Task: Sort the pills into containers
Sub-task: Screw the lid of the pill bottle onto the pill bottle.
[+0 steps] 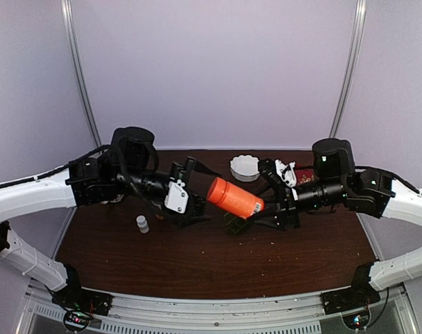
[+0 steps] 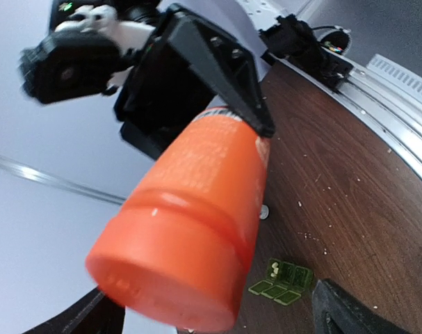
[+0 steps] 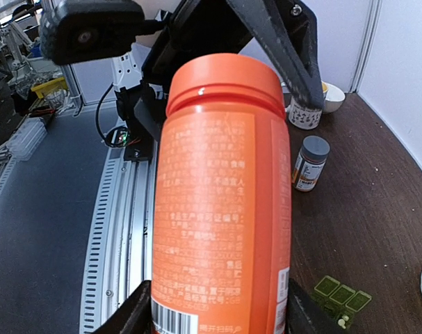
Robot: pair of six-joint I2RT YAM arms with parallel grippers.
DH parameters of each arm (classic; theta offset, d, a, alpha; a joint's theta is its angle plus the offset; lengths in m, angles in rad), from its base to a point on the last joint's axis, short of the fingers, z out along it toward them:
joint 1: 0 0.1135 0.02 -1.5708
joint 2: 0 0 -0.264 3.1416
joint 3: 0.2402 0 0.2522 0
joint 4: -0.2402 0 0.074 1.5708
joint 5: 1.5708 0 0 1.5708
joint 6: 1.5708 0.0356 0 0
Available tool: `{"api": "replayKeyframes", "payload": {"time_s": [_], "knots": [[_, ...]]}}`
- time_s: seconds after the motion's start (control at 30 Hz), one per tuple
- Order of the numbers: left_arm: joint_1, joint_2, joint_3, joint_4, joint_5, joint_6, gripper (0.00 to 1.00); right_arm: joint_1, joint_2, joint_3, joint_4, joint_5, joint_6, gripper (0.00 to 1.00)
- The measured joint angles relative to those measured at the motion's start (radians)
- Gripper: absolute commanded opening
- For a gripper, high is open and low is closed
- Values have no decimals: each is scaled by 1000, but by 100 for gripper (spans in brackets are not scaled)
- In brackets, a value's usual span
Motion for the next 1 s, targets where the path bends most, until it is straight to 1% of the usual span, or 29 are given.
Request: {"api": "replayKeyframes", "payload": {"time_s": [0.13, 0.3, 0.4, 0.6, 0.7, 0.83, 0.9, 1.0], "knots": [[14, -74, -72, 86, -31, -207, 98, 0, -43, -27, 10, 37, -15, 0], [15, -127, -77, 160, -73, -525, 98, 0, -107, -58, 19, 112, -43, 0], [15, -137, -48, 134, -98, -733, 97, 0, -126, -59, 30, 163, -66, 0], [27, -110, 87, 43, -111, -1144, 98, 8, -141, -68, 79, 269, -117, 0], [77, -100, 111, 38, -42, -1328, 98, 17, -139, -72, 90, 310, -140, 0], [181, -55, 114, 30, 100, -1569, 97, 47, -126, -72, 112, 361, -169, 0], [208, -20, 115, 12, 158, -1650, 97, 64, -114, -72, 124, 385, -183, 0], [211, 31, 116, -7, 231, -1746, 98, 90, -82, -62, 126, 416, -205, 0]]}}
